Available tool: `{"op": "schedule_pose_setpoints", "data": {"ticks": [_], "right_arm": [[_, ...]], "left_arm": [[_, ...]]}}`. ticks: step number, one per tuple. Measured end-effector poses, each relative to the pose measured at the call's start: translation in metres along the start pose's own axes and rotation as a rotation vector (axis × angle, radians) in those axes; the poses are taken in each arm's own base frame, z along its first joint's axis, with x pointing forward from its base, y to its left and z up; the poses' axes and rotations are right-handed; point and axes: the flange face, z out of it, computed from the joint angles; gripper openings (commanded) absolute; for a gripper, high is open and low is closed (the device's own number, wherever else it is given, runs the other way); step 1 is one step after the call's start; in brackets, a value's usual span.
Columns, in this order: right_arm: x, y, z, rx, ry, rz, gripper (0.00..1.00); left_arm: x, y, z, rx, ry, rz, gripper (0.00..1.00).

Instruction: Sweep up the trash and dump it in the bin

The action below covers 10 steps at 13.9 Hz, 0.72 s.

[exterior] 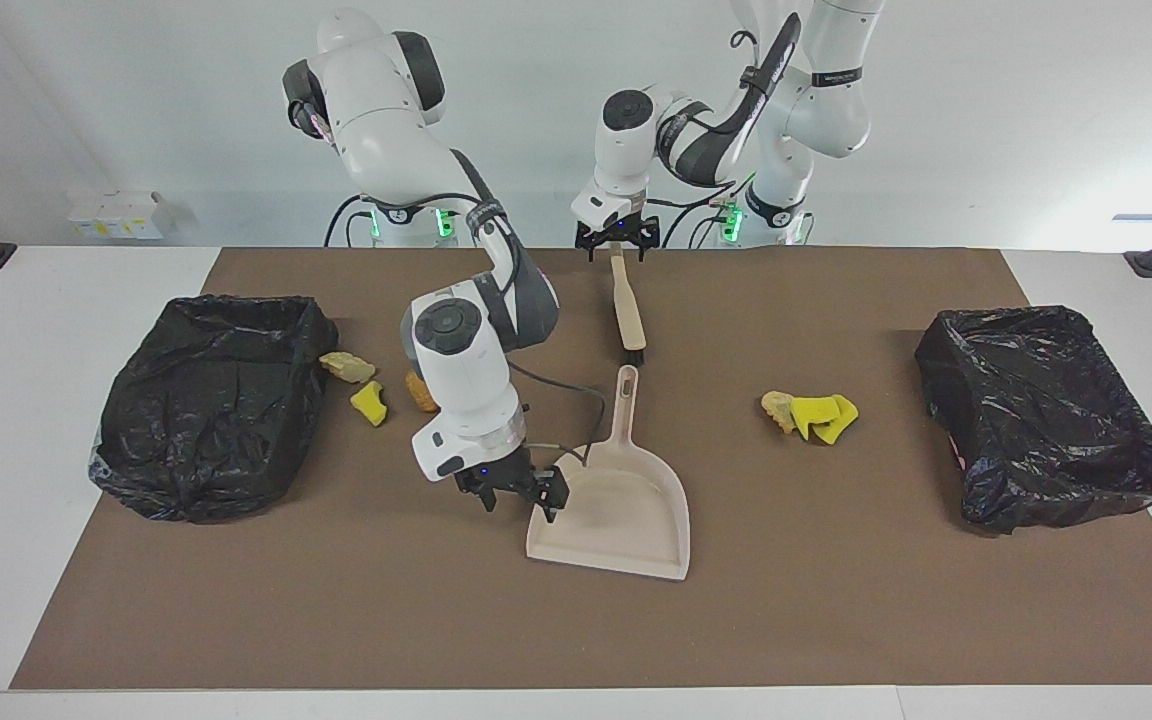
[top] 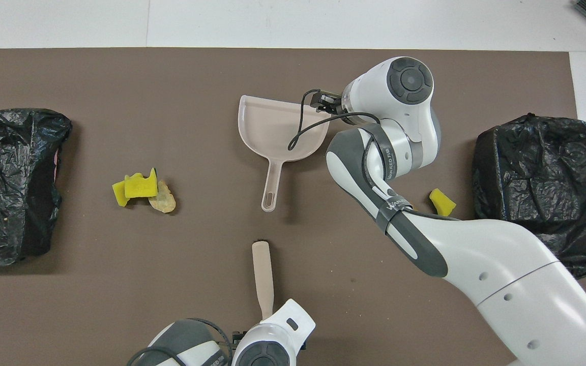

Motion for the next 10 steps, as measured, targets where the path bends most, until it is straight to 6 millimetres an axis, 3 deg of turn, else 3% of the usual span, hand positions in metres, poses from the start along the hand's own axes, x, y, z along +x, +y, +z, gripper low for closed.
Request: {"op": "schedule_pose_setpoints", "data": {"ticks": [1, 2, 5, 8, 10], "right_arm": [[0.000, 0.000, -0.003, -0.008, -0.006, -0.002, 0.98], [0.000, -0.001, -0.006, -0.009, -0.007, -0.004, 0.98], [-0.011, -0.016, -0.011, -0.007, -0.010, 0.013, 0.98], [-0.035, -0.046, -0.011, -0.011, -0.006, 0.012, 0.98], [-0.055, -0.069, -0.013, -0.005, -0.009, 0.025, 0.98]], "left_arm": [[0.000, 0.000, 0.000, -0.001, 0.001, -0.002, 0.17], [0.001, -0.001, 0.000, -0.001, 0.000, -0.003, 0.00], [0.002, -0.002, 0.000, -0.002, 0.000, -0.006, 0.00], [0.008, -0.005, -0.002, -0.008, 0.002, 0.001, 0.00], [0.023, -0.013, -0.009, -0.020, 0.006, 0.007, 0.00]]}}
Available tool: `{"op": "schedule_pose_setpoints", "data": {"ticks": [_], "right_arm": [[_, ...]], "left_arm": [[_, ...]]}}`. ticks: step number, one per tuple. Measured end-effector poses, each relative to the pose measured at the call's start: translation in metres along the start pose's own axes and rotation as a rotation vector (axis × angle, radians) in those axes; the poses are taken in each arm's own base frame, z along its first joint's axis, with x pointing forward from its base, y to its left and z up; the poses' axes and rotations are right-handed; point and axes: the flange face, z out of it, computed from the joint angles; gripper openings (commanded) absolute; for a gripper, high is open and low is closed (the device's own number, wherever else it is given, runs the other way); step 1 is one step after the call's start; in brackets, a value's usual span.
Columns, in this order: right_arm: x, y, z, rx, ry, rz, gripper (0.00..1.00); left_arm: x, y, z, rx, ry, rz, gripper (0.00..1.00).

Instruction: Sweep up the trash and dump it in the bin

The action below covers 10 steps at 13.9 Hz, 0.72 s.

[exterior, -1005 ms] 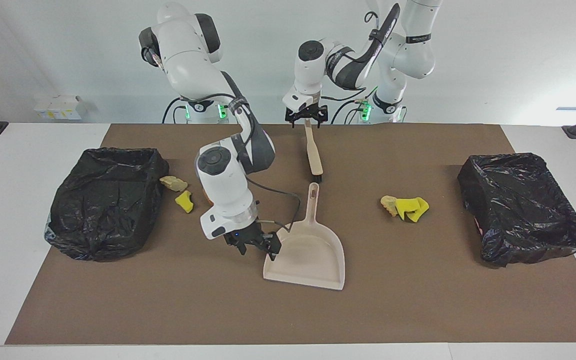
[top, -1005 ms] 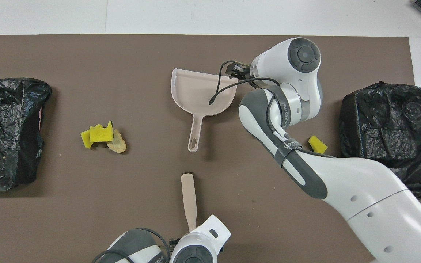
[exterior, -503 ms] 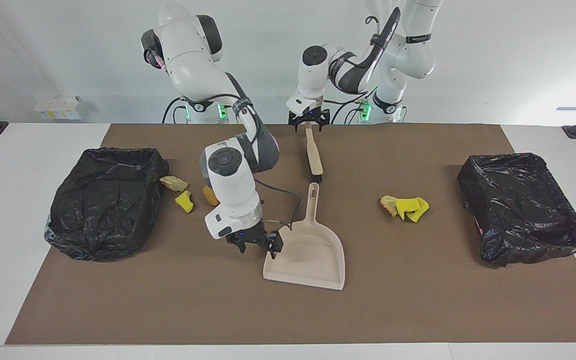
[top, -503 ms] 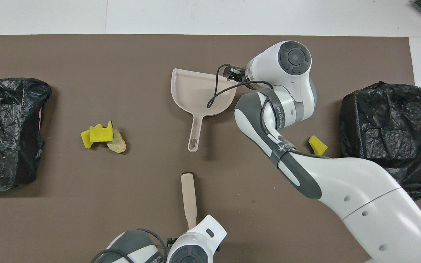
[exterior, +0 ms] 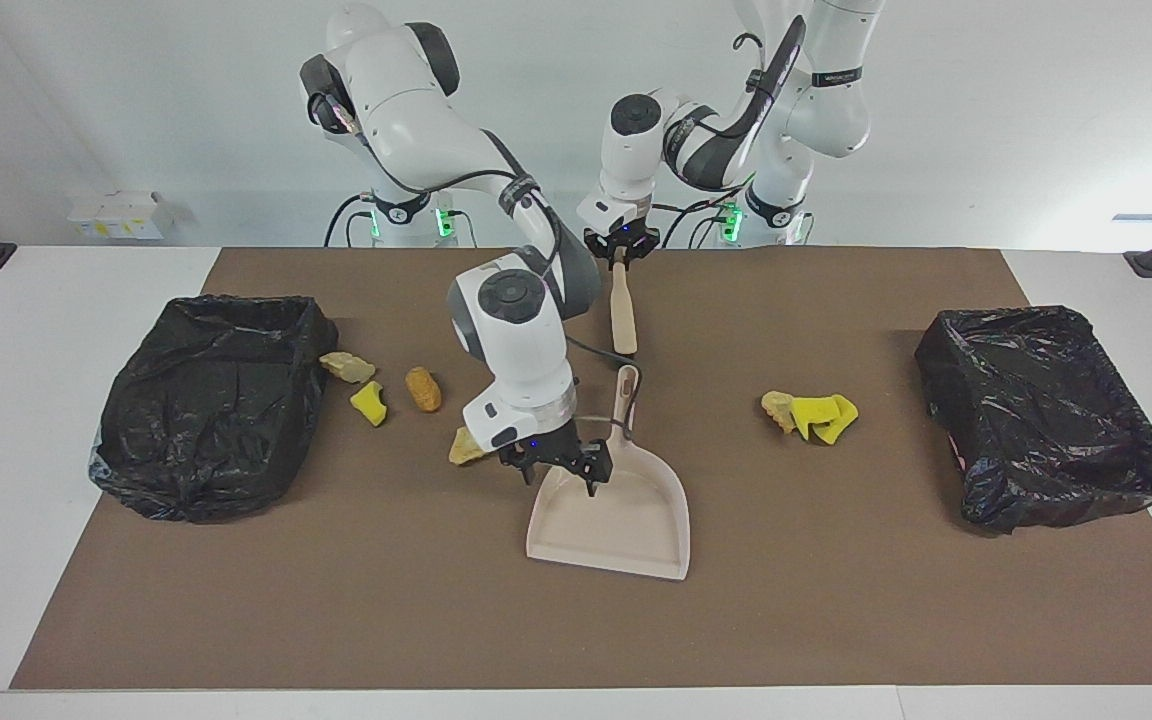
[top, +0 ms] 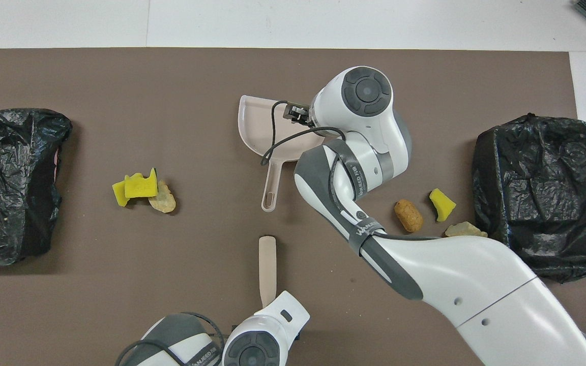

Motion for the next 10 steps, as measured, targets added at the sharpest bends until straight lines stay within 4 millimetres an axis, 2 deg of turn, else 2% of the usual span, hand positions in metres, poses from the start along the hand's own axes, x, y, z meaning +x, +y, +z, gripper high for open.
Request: {"op": "schedule_pose_setpoints", "data": {"ticks": [2, 4, 7, 10], "right_arm": [[-0.024, -0.020, -0.004, -0.006, -0.016, 0.004, 0.98], [-0.049, -0.033, -0.007, -0.029, -0.042, -0.013, 0.98], [-0.082, -0.031, -0.003, -0.075, -0.082, -0.048, 0.97], [-0.118, -0.019, 0.003, -0.121, -0.128, -0.077, 0.96]], "left_arm": [[0.021, -0.018, -0.014, 0.008, -0.022, 0.008, 0.00], [0.046, -0.044, -0.042, 0.013, -0.053, 0.011, 0.00], [0.071, -0.093, -0.090, -0.002, -0.073, 0.019, 0.00], [0.087, -0.156, -0.122, -0.025, -0.073, 0.012, 0.00]]}}
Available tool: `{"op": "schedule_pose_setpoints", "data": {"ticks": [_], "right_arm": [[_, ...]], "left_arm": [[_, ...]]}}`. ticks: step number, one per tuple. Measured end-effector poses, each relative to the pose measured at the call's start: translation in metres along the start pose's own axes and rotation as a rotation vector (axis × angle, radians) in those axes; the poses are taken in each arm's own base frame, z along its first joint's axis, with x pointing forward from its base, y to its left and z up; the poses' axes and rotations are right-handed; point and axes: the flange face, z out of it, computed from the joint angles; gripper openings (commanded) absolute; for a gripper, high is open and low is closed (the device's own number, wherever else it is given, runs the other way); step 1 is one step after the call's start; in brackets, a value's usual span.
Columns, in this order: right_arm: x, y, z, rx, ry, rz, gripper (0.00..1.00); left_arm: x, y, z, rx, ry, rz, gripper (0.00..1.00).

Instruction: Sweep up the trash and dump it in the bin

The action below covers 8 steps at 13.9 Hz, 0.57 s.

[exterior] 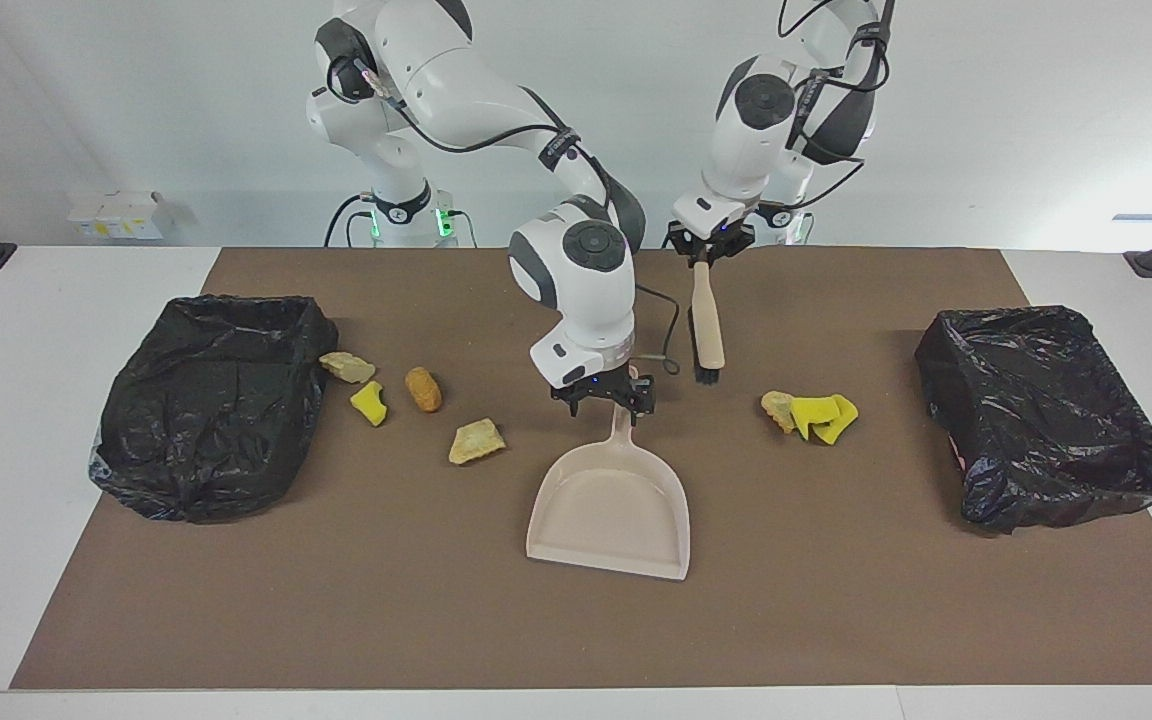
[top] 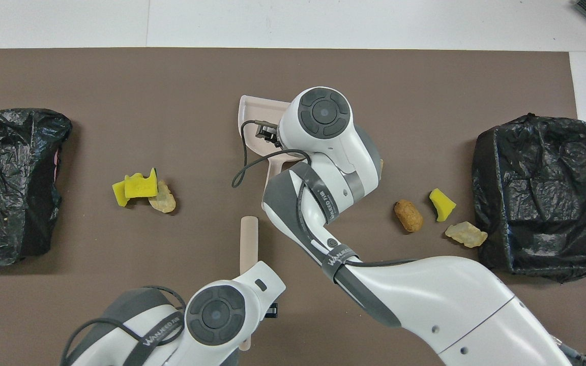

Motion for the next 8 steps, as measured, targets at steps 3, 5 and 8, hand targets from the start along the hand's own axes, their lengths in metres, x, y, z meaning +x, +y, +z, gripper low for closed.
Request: {"op": "schedule_pose_setpoints", "data": {"ticks": [3, 5, 8], "right_arm": [[-0.026, 0.001, 0.002, -0.001, -0.042, -0.008, 0.96], [-0.030, 0.001, -0.002, 0.003, -0.047, -0.008, 0.96], [-0.034, -0.003, -0.004, 0.007, -0.043, -0.017, 0.95]], "left_arm": [[0.023, -0.065, -0.016, 0.047, 0.037, -0.003, 0.00], [0.036, -0.109, -0.022, 0.075, 0.047, -0.013, 0.00], [0.062, -0.171, -0.036, 0.078, 0.098, -0.031, 0.00]]}}
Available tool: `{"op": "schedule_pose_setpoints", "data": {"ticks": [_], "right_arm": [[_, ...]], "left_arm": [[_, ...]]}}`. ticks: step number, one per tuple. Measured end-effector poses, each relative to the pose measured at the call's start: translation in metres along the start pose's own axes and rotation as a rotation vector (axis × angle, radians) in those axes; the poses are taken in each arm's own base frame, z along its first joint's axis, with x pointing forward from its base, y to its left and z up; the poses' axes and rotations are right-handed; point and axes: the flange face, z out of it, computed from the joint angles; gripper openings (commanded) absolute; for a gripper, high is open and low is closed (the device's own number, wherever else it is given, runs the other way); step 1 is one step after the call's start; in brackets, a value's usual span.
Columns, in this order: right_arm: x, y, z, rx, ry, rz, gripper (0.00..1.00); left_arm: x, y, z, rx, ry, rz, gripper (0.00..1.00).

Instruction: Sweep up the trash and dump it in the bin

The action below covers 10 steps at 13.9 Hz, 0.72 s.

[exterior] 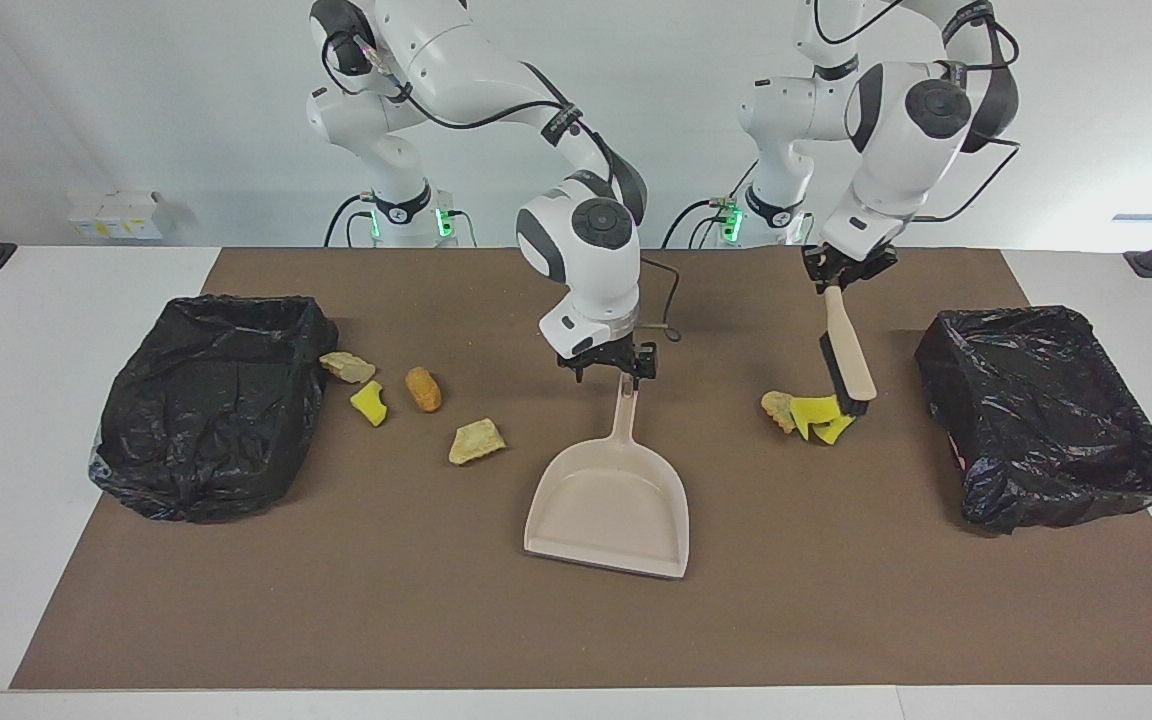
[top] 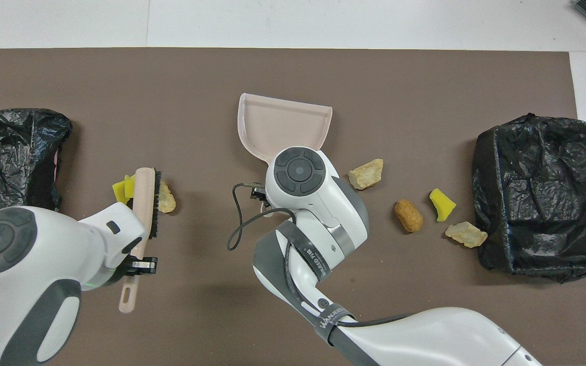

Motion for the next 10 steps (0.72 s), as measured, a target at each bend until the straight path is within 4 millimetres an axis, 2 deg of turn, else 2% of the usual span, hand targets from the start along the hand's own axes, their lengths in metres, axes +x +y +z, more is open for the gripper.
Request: {"op": "schedule_pose_setpoints", "data": {"ticks": [3, 5, 8, 10], "right_arm": [[0.003, -0.009, -0.007, 0.060, 0.058, -0.010, 0.95], [0.005, -0.012, -0.010, 0.074, 0.100, -0.029, 0.93], [0.006, -0.012, -0.006, 0.077, 0.108, -0.034, 0.68], [0.006, -0.012, 0.001, 0.069, 0.100, -0.034, 0.39]], "left_arm": [[0.037, -0.050, -0.002, -0.010, 0.093, -0.056, 0.00], [0.060, -0.067, 0.011, -0.013, 0.104, -0.069, 0.00], [0.078, -0.061, 0.056, -0.003, 0.023, -0.044, 0.00], [0.080, -0.056, 0.076, -0.004, -0.015, -0.032, 0.00]]}}
